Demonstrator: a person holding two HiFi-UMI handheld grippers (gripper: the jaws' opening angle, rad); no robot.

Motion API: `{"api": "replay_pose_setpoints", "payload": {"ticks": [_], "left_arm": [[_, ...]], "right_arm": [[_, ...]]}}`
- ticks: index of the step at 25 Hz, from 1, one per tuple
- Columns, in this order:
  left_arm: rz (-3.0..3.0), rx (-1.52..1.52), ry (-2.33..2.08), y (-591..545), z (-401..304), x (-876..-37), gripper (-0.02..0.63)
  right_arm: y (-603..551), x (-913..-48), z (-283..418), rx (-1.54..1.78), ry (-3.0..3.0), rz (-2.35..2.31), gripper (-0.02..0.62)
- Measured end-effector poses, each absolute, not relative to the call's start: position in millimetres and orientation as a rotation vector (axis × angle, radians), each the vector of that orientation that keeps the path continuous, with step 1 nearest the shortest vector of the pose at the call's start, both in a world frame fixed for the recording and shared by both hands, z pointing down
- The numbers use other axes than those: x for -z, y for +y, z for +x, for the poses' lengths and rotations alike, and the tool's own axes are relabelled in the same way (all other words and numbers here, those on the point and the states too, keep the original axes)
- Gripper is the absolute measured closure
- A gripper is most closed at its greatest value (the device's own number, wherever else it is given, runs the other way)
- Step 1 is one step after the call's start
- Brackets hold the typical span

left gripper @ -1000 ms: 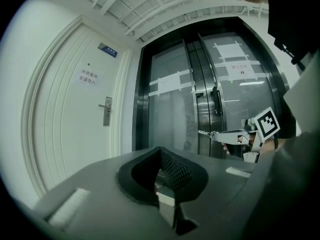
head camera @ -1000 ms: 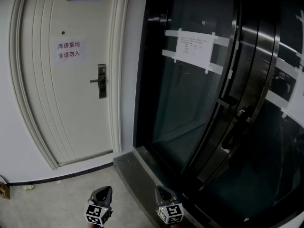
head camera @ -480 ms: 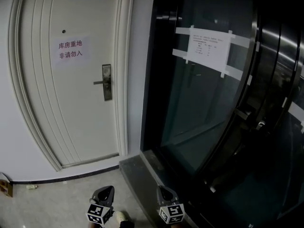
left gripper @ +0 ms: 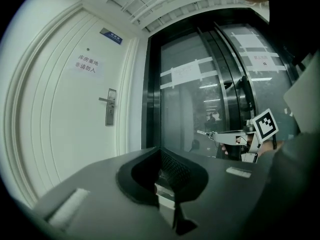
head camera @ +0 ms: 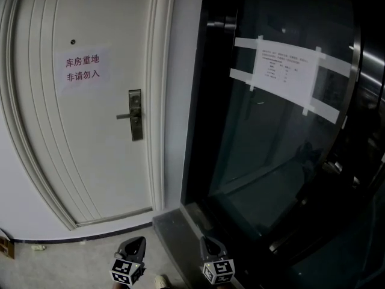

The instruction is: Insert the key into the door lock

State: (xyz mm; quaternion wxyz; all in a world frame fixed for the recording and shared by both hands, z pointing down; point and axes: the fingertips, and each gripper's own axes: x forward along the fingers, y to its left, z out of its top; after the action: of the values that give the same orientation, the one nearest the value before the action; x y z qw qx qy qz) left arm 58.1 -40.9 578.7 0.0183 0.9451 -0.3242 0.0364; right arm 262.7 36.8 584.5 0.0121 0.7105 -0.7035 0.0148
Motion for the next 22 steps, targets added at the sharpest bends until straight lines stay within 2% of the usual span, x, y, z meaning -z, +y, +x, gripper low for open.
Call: {"api": "replay_pose_setpoints", "payload": {"ticks": [12,22], "left_arm": [[2.926,-0.136,-1.004,-175.0,72.7,-570.0,0.604],[2.908,-0.117,-1.077,-267.0,56.9,-568.6,0.604]], "right_arm": [[-95.5,-580.7,276.2,-0.066,-2.191,2.206,0.584],[-189.3,-573.8,270.4,0.001,-2.223,2.135,0.584]]}}
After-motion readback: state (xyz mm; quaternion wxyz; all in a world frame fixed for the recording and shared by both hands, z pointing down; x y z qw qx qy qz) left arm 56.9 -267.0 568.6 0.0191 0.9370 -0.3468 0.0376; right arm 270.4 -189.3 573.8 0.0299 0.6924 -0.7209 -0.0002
